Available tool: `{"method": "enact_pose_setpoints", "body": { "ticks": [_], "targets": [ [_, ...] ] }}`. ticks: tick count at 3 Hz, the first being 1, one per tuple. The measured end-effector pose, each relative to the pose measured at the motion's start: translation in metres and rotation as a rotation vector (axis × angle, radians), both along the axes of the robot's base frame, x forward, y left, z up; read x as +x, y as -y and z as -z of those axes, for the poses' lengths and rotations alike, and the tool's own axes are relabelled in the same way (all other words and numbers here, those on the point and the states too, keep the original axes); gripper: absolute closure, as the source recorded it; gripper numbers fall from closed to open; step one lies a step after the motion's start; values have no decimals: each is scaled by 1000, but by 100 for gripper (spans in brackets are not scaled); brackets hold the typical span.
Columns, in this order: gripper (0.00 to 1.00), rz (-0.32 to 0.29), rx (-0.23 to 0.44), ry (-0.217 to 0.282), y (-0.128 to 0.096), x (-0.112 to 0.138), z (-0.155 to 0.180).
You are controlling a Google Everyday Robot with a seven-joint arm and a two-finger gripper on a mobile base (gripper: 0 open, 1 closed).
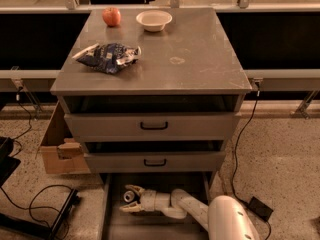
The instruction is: Place pepsi can into bottom drawer
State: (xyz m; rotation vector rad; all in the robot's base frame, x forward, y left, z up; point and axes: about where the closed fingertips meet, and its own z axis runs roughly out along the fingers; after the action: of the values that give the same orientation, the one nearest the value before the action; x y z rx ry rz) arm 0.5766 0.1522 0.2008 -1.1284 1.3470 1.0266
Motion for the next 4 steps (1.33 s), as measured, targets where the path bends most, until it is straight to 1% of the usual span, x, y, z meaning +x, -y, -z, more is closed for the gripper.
{"method": "enact_pose_setpoints", "body": {
  "ticks": [1, 2, 3, 4],
  "targets": [
    [0, -1, 1, 0, -1, 0, 0],
    [0, -6, -21, -9, 6, -10, -4],
    [0, 27, -122, -22, 44, -11, -20],
    [0, 121, -289, -71, 112, -1, -44]
  ]
}}
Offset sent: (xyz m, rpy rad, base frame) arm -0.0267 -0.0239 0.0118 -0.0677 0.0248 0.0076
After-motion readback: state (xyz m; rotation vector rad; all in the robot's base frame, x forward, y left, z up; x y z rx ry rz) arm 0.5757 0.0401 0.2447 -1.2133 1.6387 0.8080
